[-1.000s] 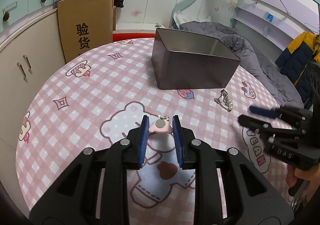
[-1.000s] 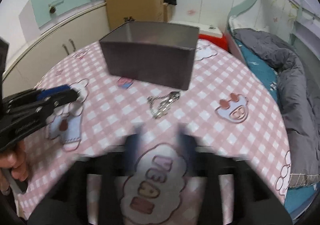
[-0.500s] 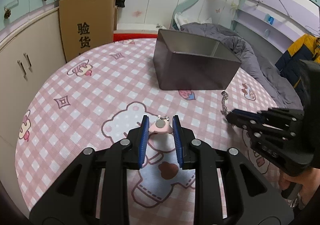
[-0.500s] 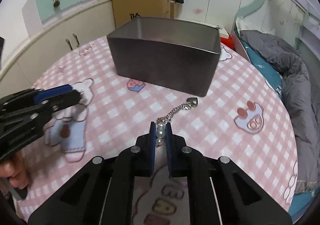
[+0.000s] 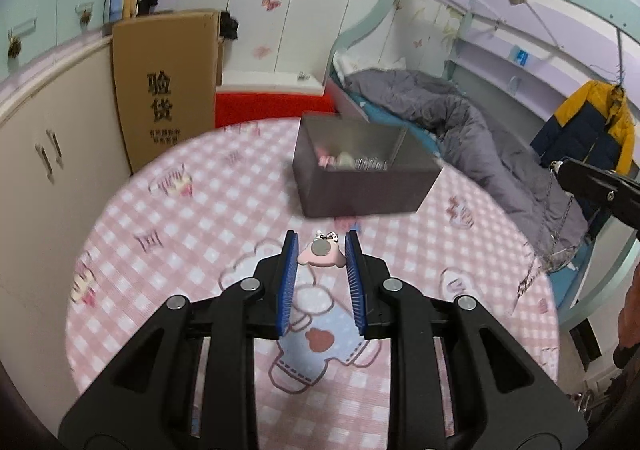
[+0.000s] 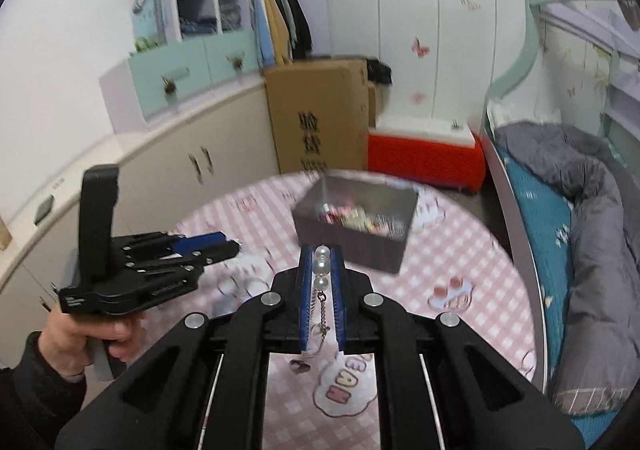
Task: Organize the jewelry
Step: 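Carry the charm and pearl chain over the grey box and open both tools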
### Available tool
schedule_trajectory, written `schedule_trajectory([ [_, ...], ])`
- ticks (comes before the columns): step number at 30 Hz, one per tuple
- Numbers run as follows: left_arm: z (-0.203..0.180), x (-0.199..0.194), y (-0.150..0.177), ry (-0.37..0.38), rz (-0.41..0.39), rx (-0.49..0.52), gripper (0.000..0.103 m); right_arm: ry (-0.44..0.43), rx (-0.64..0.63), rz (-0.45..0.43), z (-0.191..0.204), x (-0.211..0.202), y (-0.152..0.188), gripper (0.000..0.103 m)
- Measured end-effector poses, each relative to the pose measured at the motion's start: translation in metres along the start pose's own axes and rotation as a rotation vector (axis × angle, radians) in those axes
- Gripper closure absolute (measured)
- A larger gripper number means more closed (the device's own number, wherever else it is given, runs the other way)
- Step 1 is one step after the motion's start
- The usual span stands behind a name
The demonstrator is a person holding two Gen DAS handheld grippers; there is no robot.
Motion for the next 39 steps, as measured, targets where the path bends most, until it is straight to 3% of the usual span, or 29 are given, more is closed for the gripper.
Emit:
schedule_trajectory([
  [7,-0.013,-0.027,-0.047,0.018,-0.047,0.071,0.079,0.016,-0.014,-0.084,-0.005,-0.017,-0.048,0.095],
  [18,-0.032,-0.005,-0.109,0.027,-0.045,0.115,0.079,0.03,0.007,-0.108,-0.027,0.007,-0.104,0.095],
  [25,-0.044,0.033,-0.127,0.041,0.002,0.123,0.079,0.037,0.063,-0.062,-0.053,0.05,-0.109,0.095],
  [31,-0.045,0.077,-0.131,0.051,0.063,0.095,0.076,0.019,0.165,-0.002,-0.08,0.093,-0.092,0.093],
  [33,-0.038,0.086,-0.13,-0.005,0.063,0.08,0.014,0.011,0.208,0.016,-0.086,0.101,-0.088,0.083],
  [34,-0.036,0.085,-0.133,-0.015,0.038,0.072,0.01,0.016,0.222,0.02,-0.089,0.102,-0.086,0.061],
  [35,-0.033,0.081,-0.134,-0.023,0.003,0.06,0.009,0.03,0.241,0.013,-0.093,0.1,-0.083,0.023],
  [36,-0.029,0.078,-0.134,-0.036,-0.006,0.047,0.009,0.046,0.253,-0.006,-0.096,0.095,-0.082,0.009],
  [39,-0.019,0.069,-0.131,-0.068,0.005,0.023,0.009,0.07,0.281,-0.046,-0.101,0.078,-0.081,0.008],
])
Point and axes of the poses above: each gripper's, at about its wrist camera, not at the fingertips, and x roughly the way its jaws point, z to its left, y to its underside, the point moved 8 cm from there along x, roughly the way its jaws point, and after that the axes turned 2 degrees about -x, right-handed, at the moved point
